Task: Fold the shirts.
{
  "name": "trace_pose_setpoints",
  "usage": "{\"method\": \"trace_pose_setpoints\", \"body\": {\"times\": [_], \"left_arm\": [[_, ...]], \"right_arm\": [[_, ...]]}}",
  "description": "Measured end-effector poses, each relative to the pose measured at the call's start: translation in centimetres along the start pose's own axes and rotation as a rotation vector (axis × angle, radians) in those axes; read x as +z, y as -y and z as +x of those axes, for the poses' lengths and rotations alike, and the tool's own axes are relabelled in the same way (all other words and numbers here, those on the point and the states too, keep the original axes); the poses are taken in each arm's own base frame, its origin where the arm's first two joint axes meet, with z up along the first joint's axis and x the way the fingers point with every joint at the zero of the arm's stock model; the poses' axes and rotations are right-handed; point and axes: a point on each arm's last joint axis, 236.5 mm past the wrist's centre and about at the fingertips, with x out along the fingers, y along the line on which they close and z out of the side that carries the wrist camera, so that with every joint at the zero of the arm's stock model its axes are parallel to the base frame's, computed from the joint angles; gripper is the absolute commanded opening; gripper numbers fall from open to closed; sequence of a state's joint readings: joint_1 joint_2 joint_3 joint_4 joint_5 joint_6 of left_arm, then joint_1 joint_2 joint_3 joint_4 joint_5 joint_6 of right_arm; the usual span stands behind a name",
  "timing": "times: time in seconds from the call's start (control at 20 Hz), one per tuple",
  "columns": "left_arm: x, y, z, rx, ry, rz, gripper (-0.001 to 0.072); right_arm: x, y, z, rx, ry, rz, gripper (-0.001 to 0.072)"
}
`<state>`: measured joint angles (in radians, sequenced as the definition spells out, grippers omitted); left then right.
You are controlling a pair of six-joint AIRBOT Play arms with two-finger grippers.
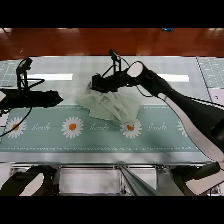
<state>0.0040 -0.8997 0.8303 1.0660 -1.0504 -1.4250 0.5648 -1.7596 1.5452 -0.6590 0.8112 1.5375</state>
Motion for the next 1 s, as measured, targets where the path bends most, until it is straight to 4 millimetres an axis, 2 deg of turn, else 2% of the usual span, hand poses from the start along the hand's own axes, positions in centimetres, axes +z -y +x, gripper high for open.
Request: {"method": "trace_pose_setpoints", "body": {"times": [0.15, 0.2, 0.25, 0.4, 0.5, 0.6, 0.7, 0.8, 0.9, 1.0], "left_arm": [[-0.7, -0.4, 0.7, -0.002, -0.01, -0.022, 0.0018], [-0.8, -0.6, 1.0, 0.001, -0.012, -0.026, 0.0018], [-0.9, -0.8, 1.3, 0.002, -0.02, -0.03, 0.0018], [-0.8, -1.4, 2.3, 0.008, -0.025, -0.05, 0.0018], [-0.4, -2.2, 2.6, 0.018, -0.022, -0.067, 0.0018], [0.9, -3.2, 1.8, 0.033, 0.006, -0.089, 0.0018], [3.0, -4.6, 0.0, 0.054, 0.058, -0.119, 0.0018], [5.1, -6.1, -2.6, 0.074, 0.132, -0.154, 0.0018], [6.4, -7.1, -5.0, 0.086, 0.196, -0.189, 0.0018], [6.8, -7.1, -6.4, 0.077, 0.239, -0.21, 0.0018]], "right_arm": [[0.2, 0.1, 2.8, 0.025, -0.02, 0.031, 0.0048], [0.4, 0.2, 3.4, 0.032, -0.02, 0.044, 0.0294], [0.5, 0.2, 4.0, 0.039, -0.016, 0.056, 0.041], [1.2, 0.0, 4.4, 0.065, -0.003, 0.066, 0.0411], [2.3, -0.2, 2.9, 0.086, 0.005, 0.073, 0.0411], [4.0, -0.3, -0.5, 0.106, 0.012, 0.073, 0.041], [6.1, -0.3, -6.2, 0.107, 0.034, 0.041, 0.0411], [7.0, 0.9, -13.0, 0.024, 0.056, -0.025, 0.0411], [5.6, 4.1, -19.2, -0.165, 0.067, -0.062, 0.041], [2.4, 8.7, -23.8, -0.369, 0.088, -0.011, 0.041]]}}
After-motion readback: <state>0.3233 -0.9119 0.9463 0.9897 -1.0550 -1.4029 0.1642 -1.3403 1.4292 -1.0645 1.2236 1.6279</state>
